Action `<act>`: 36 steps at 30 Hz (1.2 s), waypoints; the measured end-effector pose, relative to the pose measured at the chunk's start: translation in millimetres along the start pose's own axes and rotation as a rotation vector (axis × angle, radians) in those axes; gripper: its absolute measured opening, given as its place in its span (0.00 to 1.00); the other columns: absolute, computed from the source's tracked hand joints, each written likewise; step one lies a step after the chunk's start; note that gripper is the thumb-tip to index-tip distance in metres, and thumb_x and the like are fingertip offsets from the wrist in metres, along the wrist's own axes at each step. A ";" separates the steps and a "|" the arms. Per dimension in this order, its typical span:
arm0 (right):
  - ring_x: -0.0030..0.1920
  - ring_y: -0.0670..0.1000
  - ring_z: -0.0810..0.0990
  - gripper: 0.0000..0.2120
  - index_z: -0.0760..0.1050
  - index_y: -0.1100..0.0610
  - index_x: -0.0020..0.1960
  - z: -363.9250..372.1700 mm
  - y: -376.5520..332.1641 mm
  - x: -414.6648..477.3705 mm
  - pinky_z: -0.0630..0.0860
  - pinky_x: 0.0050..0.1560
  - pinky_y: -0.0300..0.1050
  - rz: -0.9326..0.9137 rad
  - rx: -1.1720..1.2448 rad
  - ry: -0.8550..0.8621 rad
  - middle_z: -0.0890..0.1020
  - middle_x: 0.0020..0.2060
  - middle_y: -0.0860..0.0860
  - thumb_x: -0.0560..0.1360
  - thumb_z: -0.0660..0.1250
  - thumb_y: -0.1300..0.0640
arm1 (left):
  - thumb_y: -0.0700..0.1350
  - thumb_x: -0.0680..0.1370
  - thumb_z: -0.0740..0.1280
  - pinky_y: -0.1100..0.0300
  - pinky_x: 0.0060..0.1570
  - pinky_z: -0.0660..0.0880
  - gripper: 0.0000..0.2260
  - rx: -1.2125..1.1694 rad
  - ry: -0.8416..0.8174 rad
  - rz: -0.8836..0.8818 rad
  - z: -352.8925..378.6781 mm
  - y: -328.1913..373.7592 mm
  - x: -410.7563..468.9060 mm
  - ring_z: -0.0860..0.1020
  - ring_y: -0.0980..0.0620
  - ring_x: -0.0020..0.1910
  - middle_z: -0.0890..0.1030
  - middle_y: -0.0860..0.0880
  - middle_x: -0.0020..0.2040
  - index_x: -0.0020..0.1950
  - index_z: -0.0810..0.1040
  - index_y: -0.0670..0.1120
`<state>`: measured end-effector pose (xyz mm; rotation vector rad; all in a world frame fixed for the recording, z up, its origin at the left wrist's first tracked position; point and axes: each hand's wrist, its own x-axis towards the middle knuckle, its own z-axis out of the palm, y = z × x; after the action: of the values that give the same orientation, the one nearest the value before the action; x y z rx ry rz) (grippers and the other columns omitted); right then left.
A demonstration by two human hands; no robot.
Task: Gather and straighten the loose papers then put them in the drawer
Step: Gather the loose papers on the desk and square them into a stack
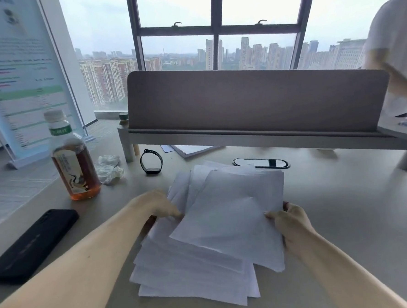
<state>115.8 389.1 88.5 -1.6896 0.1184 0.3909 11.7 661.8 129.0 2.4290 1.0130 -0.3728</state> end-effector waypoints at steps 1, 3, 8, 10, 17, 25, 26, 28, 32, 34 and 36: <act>0.41 0.61 0.84 0.12 0.80 0.67 0.57 0.5 0.7 0.9 0.83 0.44 0.54 -0.005 -0.013 -0.002 0.86 0.49 0.65 0.76 0.65 0.73 | 0.55 0.65 0.82 0.58 0.45 0.78 0.21 -0.017 -0.024 0.000 1.0 2.0 0.3 0.82 0.46 0.43 0.82 0.48 0.42 0.49 0.80 0.44; 0.42 0.61 0.83 0.12 0.81 0.67 0.57 -1.4 2.4 3.8 0.82 0.47 0.56 -0.012 -0.022 0.010 0.86 0.48 0.65 0.76 0.65 0.73 | 0.51 0.67 0.80 0.56 0.43 0.79 0.22 -0.090 -0.029 0.029 3.6 5.6 1.0 0.82 0.44 0.44 0.82 0.45 0.46 0.55 0.80 0.42; 0.43 0.63 0.83 0.10 0.80 0.70 0.56 -9.0 1.3 8.5 0.83 0.50 0.59 0.029 -0.007 -0.013 0.85 0.47 0.65 0.76 0.66 0.73 | 0.53 0.78 0.72 0.57 0.61 0.73 0.28 -0.553 -0.062 0.038 17.6 16.1 -0.7 0.78 0.40 0.65 0.78 0.41 0.68 0.72 0.73 0.38; 0.42 0.64 0.84 0.09 0.80 0.71 0.54 -7.8 -0.5 8.1 0.84 0.46 0.56 0.016 -0.025 -0.046 0.85 0.46 0.66 0.75 0.66 0.73 | 0.55 0.77 0.73 0.66 0.51 0.76 0.23 -0.572 -0.070 0.124 25.7 24.8 -13.0 0.83 0.47 0.58 0.83 0.45 0.62 0.66 0.78 0.42; 0.45 0.57 0.89 0.10 0.84 0.62 0.54 -30.6 -9.8 11.3 0.84 0.48 0.49 -0.070 -0.094 -0.123 0.90 0.47 0.57 0.76 0.75 0.58 | 0.40 0.78 0.73 0.73 0.67 0.69 0.23 -0.648 0.105 0.668 43.7 36.6 -30.6 0.73 0.69 0.68 0.76 0.66 0.67 0.70 0.68 0.49; 0.61 0.54 0.84 0.20 0.72 0.57 0.68 -36.1 -74.8 -12.3 0.80 0.64 0.52 -0.716 0.214 0.016 0.84 0.61 0.55 0.77 0.71 0.64 | 0.44 0.83 0.66 0.79 0.63 0.66 0.27 -0.684 0.581 0.866 22.6 72.4 -67.5 0.67 0.86 0.59 0.68 0.72 0.67 0.80 0.60 0.46; 0.59 0.47 0.84 0.20 0.71 0.55 0.67 -36.2 -85.7 -19.4 0.79 0.62 0.44 -0.806 0.170 0.031 0.84 0.59 0.51 0.78 0.71 0.64 | 0.45 0.83 0.66 0.67 0.62 0.73 0.20 -0.700 0.671 0.887 20.6 76.3 -66.2 0.75 0.76 0.57 0.76 0.70 0.61 0.74 0.66 0.44; 0.53 0.35 0.82 0.19 0.69 0.50 0.64 -35.1 -100.2 -31.8 0.76 0.56 0.31 -0.925 0.097 0.061 0.83 0.54 0.42 0.79 0.70 0.65 | 0.45 0.83 0.65 0.57 0.51 0.79 0.12 -0.755 0.794 0.906 21.2 83.9 -72.7 0.81 0.61 0.49 0.83 0.60 0.49 0.62 0.69 0.42; 0.53 0.36 0.83 0.20 0.71 0.43 0.63 -33.8 -86.6 -36.0 0.78 0.52 0.30 -0.913 0.046 0.026 0.84 0.54 0.39 0.79 0.71 0.62 | 0.46 0.82 0.69 0.67 0.48 0.76 0.12 -0.895 0.744 0.851 38.2 82.9 -71.0 0.81 0.69 0.52 0.80 0.71 0.52 0.61 0.68 0.47; 0.48 0.39 0.85 0.16 0.73 0.45 0.63 -35.6 -74.7 -35.4 0.80 0.46 0.35 -0.868 0.037 -0.008 0.86 0.49 0.40 0.79 0.71 0.59 | 0.48 0.81 0.70 0.60 0.49 0.78 0.15 -0.957 0.698 0.798 41.8 79.2 -69.3 0.82 0.67 0.51 0.82 0.69 0.52 0.63 0.69 0.49; 0.42 0.43 0.85 0.11 0.74 0.47 0.59 -38.8 -71.6 -35.0 0.80 0.42 0.39 -0.849 0.037 -0.028 0.86 0.45 0.42 0.80 0.70 0.57 | 0.48 0.80 0.72 0.57 0.50 0.78 0.16 -1.005 0.692 0.763 39.0 78.4 -68.0 0.83 0.64 0.51 0.83 0.68 0.52 0.63 0.70 0.49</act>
<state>111.8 357.7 171.4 -1.5393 -0.5947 -0.2257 19.0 553.2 149.8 1.7498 0.2559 1.0377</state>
